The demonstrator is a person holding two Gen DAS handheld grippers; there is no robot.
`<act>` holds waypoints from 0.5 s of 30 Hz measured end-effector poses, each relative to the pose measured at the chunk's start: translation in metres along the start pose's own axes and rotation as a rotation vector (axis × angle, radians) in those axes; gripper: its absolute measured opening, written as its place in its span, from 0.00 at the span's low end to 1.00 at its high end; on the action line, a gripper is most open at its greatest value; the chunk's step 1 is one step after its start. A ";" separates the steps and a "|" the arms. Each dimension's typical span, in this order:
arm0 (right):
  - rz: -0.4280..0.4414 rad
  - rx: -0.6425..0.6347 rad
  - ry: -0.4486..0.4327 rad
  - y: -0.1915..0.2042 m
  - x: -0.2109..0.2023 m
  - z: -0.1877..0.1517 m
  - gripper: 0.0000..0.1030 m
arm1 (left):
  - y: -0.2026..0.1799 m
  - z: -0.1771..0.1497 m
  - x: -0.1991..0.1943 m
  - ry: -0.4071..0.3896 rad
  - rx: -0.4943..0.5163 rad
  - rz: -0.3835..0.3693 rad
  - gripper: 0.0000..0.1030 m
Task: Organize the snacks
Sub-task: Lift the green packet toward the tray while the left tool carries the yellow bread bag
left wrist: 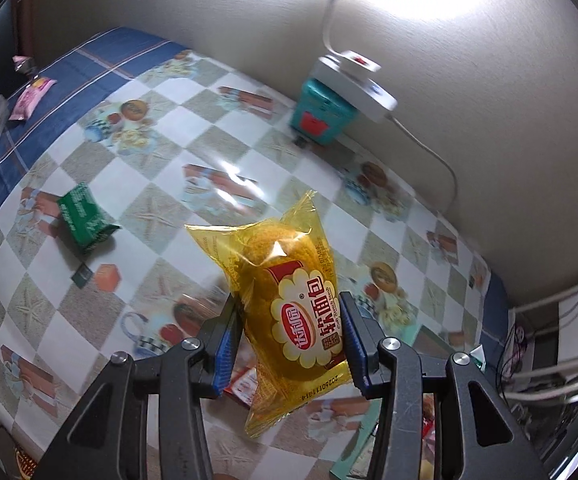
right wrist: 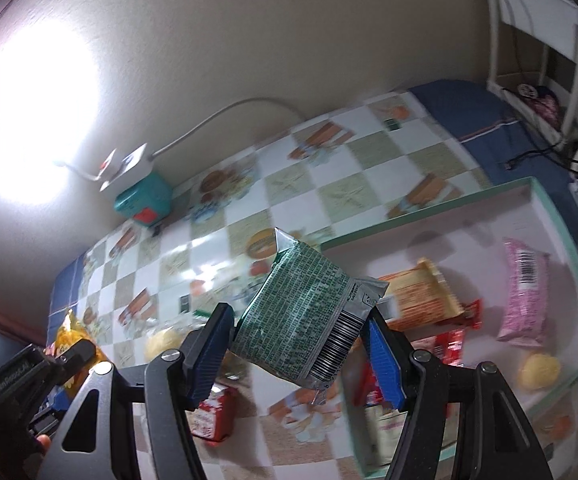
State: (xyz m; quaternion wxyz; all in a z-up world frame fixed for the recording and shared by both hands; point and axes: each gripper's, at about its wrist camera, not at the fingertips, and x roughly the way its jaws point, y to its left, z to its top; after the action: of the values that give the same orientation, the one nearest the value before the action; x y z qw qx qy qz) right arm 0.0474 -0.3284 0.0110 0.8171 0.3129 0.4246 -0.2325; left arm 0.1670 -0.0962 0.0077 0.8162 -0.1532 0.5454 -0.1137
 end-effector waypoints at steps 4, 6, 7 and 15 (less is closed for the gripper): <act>-0.016 0.044 -0.013 -0.024 -0.005 0.007 0.66 | -0.025 -0.012 0.003 0.008 0.057 -0.006 0.47; -0.027 0.070 -0.019 -0.038 -0.007 0.011 0.66 | -0.039 -0.019 0.005 0.009 0.090 -0.012 0.47; -0.036 0.083 -0.022 -0.045 -0.008 0.012 0.66 | -0.045 -0.022 0.005 0.009 0.106 -0.015 0.47; -0.102 0.185 -0.050 -0.105 -0.016 0.022 0.66 | -0.099 -0.057 0.018 0.028 0.259 -0.019 0.47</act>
State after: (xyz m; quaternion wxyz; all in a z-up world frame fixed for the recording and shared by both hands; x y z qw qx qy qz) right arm -0.0169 -0.4158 0.0013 0.7823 0.3590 0.3960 -0.3199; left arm 0.1194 -0.2017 0.0088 0.8204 -0.0503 0.5360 -0.1929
